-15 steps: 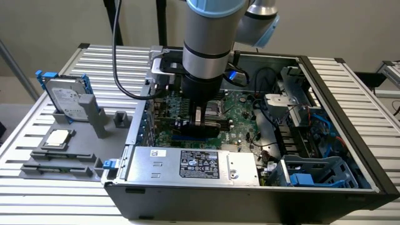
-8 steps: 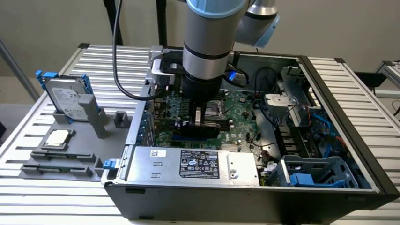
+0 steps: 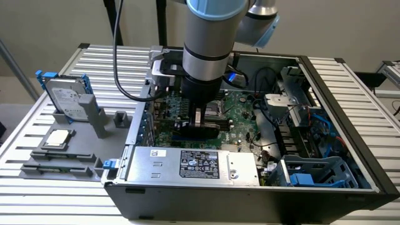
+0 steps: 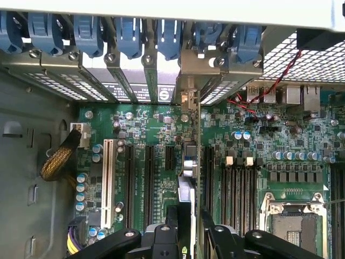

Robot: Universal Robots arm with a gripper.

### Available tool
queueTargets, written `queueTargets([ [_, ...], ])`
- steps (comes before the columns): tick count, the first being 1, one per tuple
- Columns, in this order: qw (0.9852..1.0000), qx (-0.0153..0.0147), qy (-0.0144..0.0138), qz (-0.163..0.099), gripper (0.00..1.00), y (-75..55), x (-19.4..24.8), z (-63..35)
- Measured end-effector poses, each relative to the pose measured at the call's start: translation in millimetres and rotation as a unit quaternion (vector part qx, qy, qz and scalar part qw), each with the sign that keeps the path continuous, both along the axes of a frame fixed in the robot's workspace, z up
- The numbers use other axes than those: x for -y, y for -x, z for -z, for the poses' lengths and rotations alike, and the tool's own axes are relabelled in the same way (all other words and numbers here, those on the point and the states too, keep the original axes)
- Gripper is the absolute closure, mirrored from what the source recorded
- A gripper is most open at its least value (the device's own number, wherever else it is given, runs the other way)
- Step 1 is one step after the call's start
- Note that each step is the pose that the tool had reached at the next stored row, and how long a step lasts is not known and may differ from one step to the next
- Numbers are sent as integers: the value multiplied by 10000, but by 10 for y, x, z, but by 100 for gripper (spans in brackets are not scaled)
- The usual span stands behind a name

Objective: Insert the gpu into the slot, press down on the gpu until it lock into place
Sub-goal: 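Insert the gpu into the slot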

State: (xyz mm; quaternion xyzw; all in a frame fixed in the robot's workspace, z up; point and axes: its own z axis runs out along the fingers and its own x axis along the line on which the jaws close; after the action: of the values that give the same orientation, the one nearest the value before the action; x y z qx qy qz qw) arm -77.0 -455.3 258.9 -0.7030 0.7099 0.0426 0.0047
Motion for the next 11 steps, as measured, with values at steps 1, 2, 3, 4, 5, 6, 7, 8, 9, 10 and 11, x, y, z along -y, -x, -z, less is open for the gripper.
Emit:
queueTargets([
  [1, 10000, -3, 0, -2, 74, 0, 0, 3],
  [2, 10000, -7, 0, -4, 74, 0, 0, 6],
  [3, 10000, -10, -1, -6, 74, -1, 0, 10],
  [4, 10000, -13, 0, -8, 74, -2, 0, 11],
  [5, 10000, -16, 1, -10, 74, -3, 0, 13],
  [6, 10000, -18, 1, -11, 74, -6, 0, 14],
  [7, 10000, -20, 0, -13, 74, -8, 0, 17],
  [8, 10000, -21, 0, -14, 74, -10, 0, 19],
  [9, 10000, -22, -1, -15, 74, -11, 0, 21],
  [10, 10000, -22, -1, -16, 74, -12, 0, 24],
  [11, 10000, -23, -1, -17, 74, -13, 0, 28],
])
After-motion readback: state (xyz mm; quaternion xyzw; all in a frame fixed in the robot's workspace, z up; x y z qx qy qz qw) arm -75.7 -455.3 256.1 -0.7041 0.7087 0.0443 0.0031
